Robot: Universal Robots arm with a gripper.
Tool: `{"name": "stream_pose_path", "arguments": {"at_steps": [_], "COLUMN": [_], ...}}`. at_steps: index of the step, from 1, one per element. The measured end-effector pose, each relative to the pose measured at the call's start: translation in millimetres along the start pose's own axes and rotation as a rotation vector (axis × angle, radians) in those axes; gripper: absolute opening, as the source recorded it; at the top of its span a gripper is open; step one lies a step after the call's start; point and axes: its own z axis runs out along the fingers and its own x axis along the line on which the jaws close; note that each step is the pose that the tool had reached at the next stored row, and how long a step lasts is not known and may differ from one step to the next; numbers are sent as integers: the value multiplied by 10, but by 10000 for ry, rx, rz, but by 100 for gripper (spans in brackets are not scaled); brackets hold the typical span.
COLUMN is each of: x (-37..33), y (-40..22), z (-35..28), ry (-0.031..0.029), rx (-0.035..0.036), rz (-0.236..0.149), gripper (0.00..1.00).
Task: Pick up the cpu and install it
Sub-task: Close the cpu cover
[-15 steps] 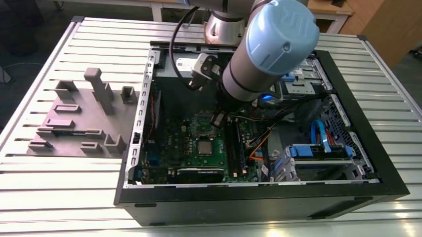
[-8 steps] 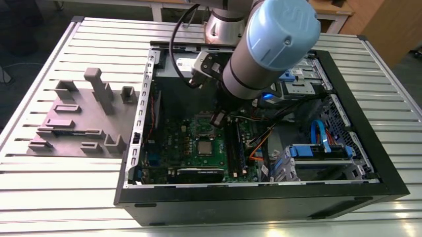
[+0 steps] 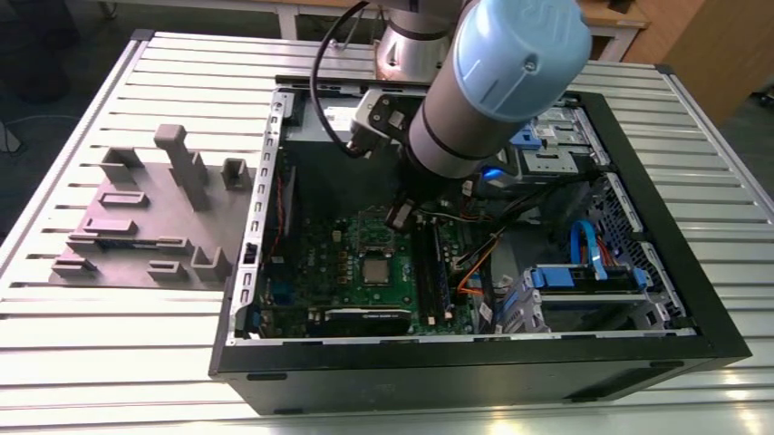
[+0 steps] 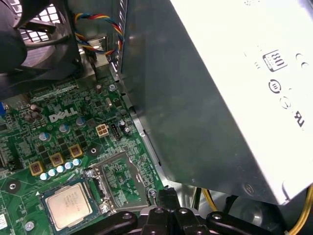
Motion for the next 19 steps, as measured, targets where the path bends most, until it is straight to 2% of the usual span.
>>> {"name": "stream_pose_path", "arguments": {"at_steps": [19], "x": [-9], "y": [40], "z": [-76], "ry": [31], "rx": [15], "rz": [4], "gripper": [11]}}
